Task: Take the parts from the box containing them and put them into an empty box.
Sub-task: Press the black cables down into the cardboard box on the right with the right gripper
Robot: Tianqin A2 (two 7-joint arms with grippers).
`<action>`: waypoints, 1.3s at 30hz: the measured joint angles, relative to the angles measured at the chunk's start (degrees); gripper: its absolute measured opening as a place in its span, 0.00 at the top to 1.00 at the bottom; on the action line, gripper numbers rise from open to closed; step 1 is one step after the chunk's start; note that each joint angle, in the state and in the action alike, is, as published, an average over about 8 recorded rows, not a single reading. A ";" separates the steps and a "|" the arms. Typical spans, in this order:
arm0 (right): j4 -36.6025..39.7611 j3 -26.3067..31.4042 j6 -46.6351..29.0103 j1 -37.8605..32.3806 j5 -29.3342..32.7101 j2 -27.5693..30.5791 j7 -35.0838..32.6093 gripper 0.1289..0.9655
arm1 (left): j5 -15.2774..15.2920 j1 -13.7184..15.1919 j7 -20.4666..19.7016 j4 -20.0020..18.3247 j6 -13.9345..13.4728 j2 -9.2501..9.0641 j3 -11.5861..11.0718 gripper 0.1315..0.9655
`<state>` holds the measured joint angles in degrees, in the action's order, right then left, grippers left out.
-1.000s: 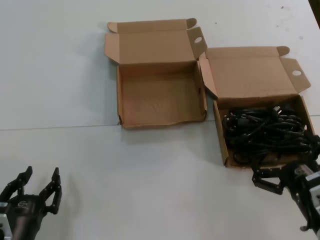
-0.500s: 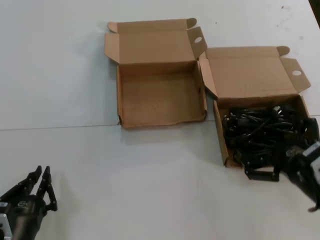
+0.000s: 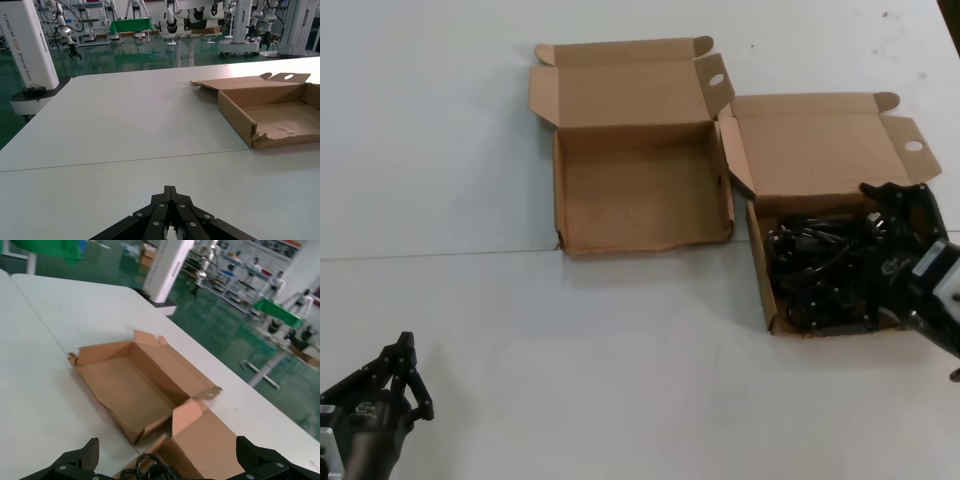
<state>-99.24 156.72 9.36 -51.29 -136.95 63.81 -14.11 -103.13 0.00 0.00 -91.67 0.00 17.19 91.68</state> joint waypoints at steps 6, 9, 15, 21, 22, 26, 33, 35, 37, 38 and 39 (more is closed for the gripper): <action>1.05 0.85 -4.02 -2.23 2.66 -0.01 0.00 0.00 | 0.00 0.00 -0.02 0.00 0.00 0.00 0.00 0.97; 1.72 0.94 -6.74 -2.97 6.99 -0.18 0.00 0.00 | 0.01 0.00 -0.03 0.00 0.00 0.00 0.00 0.97; 3.35 1.00 -14.55 -4.77 23.08 -0.86 0.00 0.00 | 0.01 0.00 -0.03 0.00 0.00 0.00 0.00 0.97; 4.45 1.01 -19.24 -6.42 33.62 -1.86 0.00 0.00 | 0.02 0.00 -0.03 0.00 0.00 0.00 0.00 0.97; 4.58 1.01 -19.63 -6.69 34.34 -2.02 0.00 0.00 | 0.02 0.00 -0.03 0.00 0.00 0.00 0.00 0.97; 4.95 1.01 -20.78 -7.78 35.61 -2.51 0.00 0.00 | 0.02 0.00 -0.03 0.00 0.00 0.00 0.00 0.97; 5.96 1.01 -22.69 -9.82 35.33 -2.90 0.00 0.00 | 0.02 0.00 -0.03 0.00 0.00 0.00 0.00 0.97; 6.39 1.01 -23.48 -10.32 35.26 -2.94 0.00 0.00 | 0.02 0.00 -0.03 0.00 0.00 0.00 0.00 0.97; 6.79 1.01 -24.30 -10.76 35.19 -2.97 0.00 0.00 | 0.02 0.00 -0.03 0.00 0.00 0.00 0.00 0.97; 6.96 1.01 -24.66 -10.93 35.15 -2.99 0.00 0.00 | 0.02 0.00 -0.03 0.00 0.00 0.00 0.00 0.97; 7.11 1.01 -24.99 -11.07 35.12 -3.01 0.00 0.00 | 0.02 0.00 -0.03 0.00 0.00 0.00 0.00 0.97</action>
<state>-92.13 157.73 -15.63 -62.36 -101.84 60.80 -14.11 -103.11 0.00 -0.03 -91.67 0.00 17.19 91.68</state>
